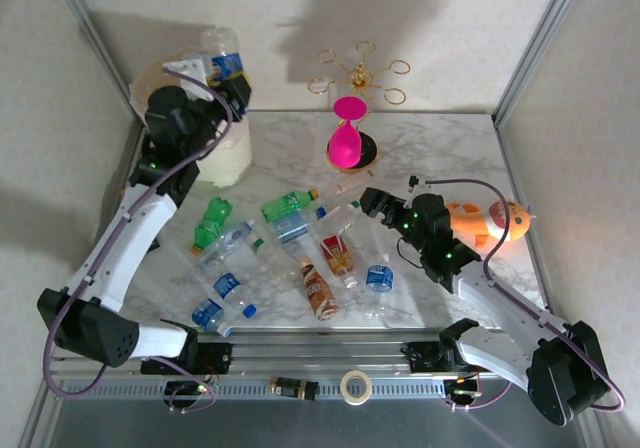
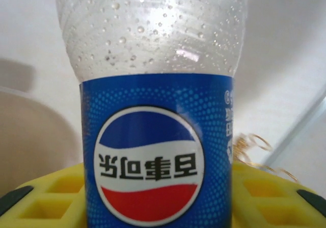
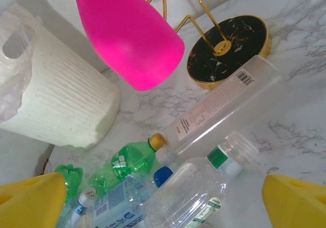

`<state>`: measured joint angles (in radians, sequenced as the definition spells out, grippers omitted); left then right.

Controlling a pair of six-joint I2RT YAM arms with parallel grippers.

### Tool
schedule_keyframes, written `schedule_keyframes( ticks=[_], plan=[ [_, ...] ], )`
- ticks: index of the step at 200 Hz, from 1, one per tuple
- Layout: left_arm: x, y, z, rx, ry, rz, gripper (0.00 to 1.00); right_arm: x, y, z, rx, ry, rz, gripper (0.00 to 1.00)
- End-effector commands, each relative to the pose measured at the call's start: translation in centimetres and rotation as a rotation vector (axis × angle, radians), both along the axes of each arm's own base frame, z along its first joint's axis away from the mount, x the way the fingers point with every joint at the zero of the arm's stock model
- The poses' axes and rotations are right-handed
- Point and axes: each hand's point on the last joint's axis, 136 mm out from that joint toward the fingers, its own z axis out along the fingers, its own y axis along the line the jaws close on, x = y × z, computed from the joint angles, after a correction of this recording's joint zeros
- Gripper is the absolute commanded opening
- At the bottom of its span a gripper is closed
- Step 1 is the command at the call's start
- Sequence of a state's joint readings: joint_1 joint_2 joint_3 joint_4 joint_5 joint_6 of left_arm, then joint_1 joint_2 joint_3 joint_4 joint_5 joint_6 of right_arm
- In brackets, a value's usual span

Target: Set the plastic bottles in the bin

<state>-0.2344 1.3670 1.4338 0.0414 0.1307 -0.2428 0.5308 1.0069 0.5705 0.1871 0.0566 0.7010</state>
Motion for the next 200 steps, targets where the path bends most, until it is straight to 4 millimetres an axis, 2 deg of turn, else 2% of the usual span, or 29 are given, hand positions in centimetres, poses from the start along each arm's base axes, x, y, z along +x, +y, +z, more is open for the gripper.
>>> schedule_keyframes(
  ticks=[1,24,68,107,145,163,171,188,200],
  plan=[
    [2.2,4.2,-1.5,0.02,0.07,0.172,0.0,-0.2,-1.0,0.2,-0.02,-0.012,-0.036,0.99],
    [4.0,7.0,-3.0,0.036,0.125,0.253,0.0,-0.4,-1.5,0.2,-0.031,-0.015,-0.056,0.99],
    [7.0,10.9,-5.7,0.086,0.206,0.377,0.0,-0.7,-2.4,-0.2,-0.039,-0.009,-0.093,0.99],
    [9.6,12.7,-8.8,0.146,0.304,0.425,0.0,-0.9,-2.3,-0.5,-0.033,0.001,-0.087,0.99],
    [11.1,13.0,-11.4,0.147,0.368,0.43,0.0,-1.0,-2.4,-0.7,-0.032,0.009,-0.086,0.99],
    [11.3,12.8,-11.9,0.134,0.377,0.421,0.16,-1.1,-2.4,-0.7,-0.035,0.011,-0.089,0.99],
    [11.2,12.8,-12.0,0.132,0.379,0.418,0.28,-1.1,-2.6,-0.8,-0.037,0.011,-0.094,0.99],
    [11.0,12.8,-11.9,0.125,0.377,0.424,0.63,-1.1,-2.7,-0.8,-0.041,0.014,-0.101,0.99],
    [10.9,13.0,-11.7,0.118,0.37,0.433,0.8,-1.1,-2.8,-0.8,-0.042,0.013,-0.107,0.99]
  ],
)
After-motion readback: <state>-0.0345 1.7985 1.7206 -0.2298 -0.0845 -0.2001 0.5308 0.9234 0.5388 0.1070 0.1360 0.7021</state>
